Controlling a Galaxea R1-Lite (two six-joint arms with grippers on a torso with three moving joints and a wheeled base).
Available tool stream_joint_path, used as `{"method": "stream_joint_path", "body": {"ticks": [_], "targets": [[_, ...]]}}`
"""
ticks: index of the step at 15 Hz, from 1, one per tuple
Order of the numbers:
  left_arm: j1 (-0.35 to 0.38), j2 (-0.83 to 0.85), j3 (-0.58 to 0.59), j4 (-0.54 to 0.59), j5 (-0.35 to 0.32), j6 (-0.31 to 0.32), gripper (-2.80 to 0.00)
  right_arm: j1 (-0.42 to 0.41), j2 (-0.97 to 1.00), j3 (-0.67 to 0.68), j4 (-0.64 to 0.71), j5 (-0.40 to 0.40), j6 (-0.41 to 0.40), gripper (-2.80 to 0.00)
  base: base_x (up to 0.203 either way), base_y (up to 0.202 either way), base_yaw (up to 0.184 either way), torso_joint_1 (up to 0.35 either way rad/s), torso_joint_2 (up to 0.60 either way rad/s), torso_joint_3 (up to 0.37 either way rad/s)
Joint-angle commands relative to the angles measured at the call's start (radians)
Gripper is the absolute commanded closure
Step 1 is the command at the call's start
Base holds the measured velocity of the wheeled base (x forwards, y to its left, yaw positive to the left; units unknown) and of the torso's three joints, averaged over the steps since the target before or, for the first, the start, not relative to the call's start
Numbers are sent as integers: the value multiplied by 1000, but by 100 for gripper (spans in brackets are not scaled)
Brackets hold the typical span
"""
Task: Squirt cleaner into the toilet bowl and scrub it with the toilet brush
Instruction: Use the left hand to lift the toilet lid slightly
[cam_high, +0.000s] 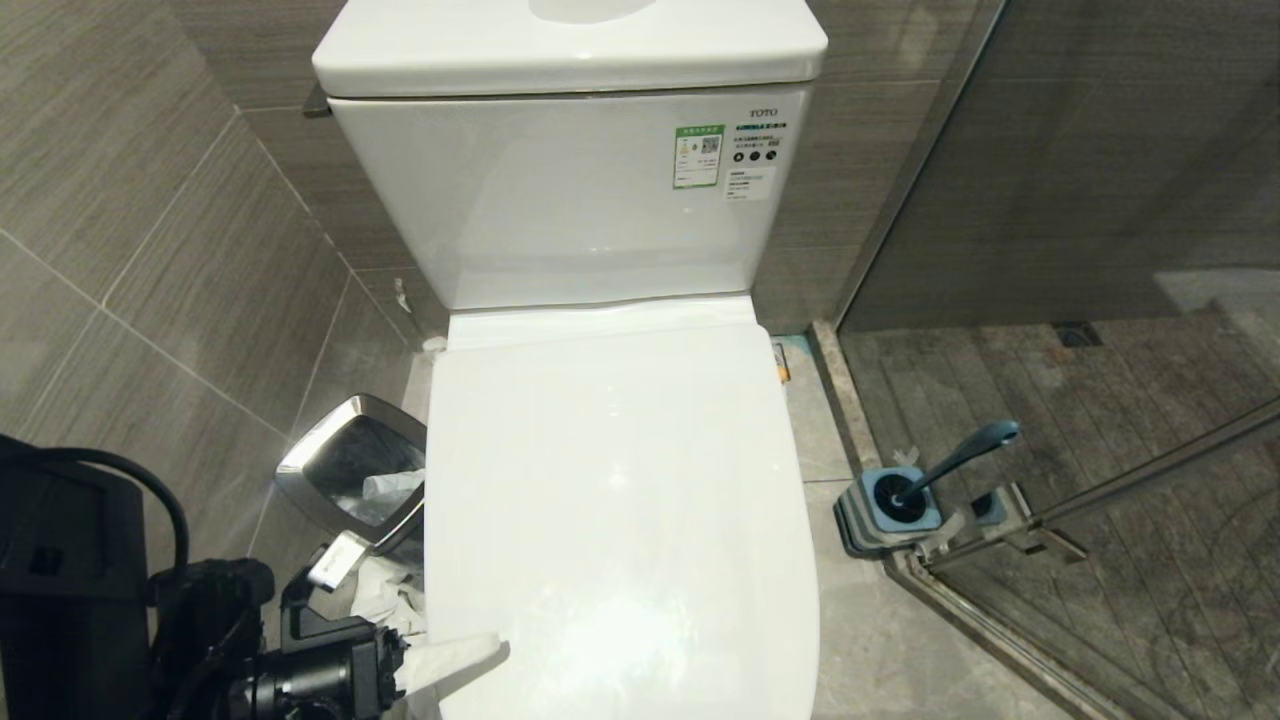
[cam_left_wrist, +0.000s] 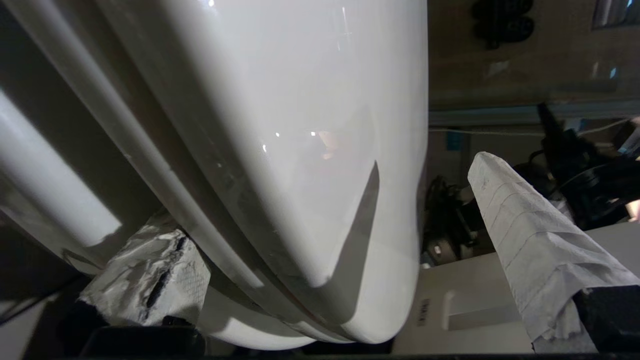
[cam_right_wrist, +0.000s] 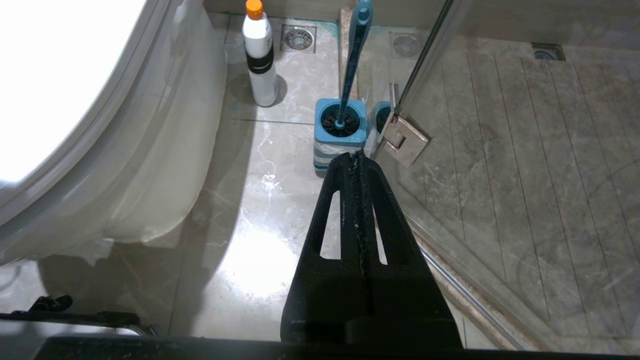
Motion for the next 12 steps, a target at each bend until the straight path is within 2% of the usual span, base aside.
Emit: {"method": "stream_joint_path", "body": {"ticks": [1, 3, 7, 12], "targets": [[0, -101, -14, -21, -22, -117, -280, 0, 2, 0, 1, 0, -1, 0, 0, 0, 0, 0, 0, 0], [0, -145, -29, -21, -23, -197, -280, 0, 2, 0, 0, 0, -1, 0, 0, 0, 0, 0, 0, 0], [-1, -175, -31, -21, -26, -216, -280, 0, 1, 0, 0, 0, -1, 0, 0, 0, 0, 0, 0, 0], [-12, -227, -43, -21, -51, -349, -280, 0, 1, 0, 0, 0, -1, 0, 0, 0, 0, 0, 0, 0]]}}
